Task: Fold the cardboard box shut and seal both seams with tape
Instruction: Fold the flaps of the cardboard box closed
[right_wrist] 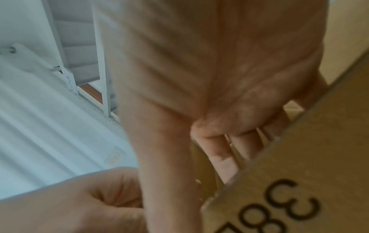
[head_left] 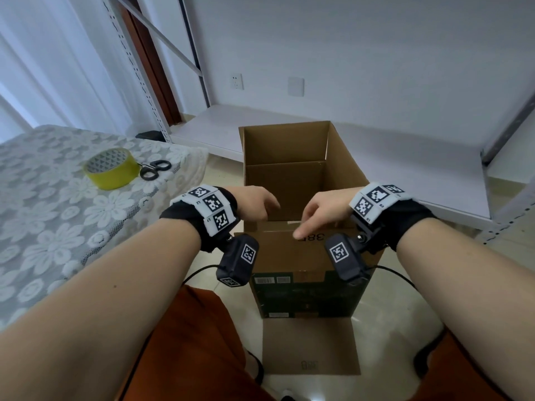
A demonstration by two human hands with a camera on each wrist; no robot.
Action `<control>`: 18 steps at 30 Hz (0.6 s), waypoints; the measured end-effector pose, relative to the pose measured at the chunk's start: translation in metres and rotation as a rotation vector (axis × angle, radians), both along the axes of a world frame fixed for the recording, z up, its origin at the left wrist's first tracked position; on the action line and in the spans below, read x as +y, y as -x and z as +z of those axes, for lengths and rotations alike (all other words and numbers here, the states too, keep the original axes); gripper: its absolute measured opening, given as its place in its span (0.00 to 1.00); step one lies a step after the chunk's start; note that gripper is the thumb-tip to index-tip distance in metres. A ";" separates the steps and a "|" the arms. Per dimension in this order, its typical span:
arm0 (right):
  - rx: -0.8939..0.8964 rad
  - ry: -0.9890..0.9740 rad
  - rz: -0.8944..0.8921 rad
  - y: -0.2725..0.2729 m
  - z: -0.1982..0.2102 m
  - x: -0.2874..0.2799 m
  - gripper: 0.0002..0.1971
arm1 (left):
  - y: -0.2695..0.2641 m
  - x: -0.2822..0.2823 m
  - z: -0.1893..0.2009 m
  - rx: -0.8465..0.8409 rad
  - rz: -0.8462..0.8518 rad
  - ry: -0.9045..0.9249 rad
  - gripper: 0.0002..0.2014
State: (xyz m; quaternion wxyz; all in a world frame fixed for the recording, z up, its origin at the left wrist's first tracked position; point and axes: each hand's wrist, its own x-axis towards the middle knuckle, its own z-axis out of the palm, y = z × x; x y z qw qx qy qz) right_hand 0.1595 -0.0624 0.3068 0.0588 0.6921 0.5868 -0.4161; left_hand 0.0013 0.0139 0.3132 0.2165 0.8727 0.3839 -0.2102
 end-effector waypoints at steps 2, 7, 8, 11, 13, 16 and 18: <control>-0.034 0.005 0.008 0.000 -0.004 -0.003 0.25 | 0.000 0.000 0.002 0.015 -0.009 0.021 0.27; -0.195 0.091 0.024 -0.005 -0.009 -0.007 0.26 | -0.002 0.001 0.006 0.214 -0.042 0.268 0.41; -0.209 0.107 0.020 -0.007 -0.009 -0.008 0.26 | -0.002 0.002 0.007 0.263 -0.047 0.287 0.43; -0.218 0.120 0.002 -0.010 -0.008 -0.008 0.26 | -0.005 -0.001 0.006 0.374 -0.073 0.189 0.37; -0.222 0.124 0.003 -0.009 -0.009 -0.005 0.27 | -0.007 -0.003 0.003 0.431 -0.134 0.075 0.28; -0.224 0.138 0.000 -0.009 -0.012 -0.003 0.28 | -0.005 -0.006 0.001 0.479 -0.199 -0.048 0.19; -0.241 0.141 0.003 -0.010 -0.012 -0.003 0.27 | -0.004 -0.007 -0.001 0.502 -0.199 -0.058 0.22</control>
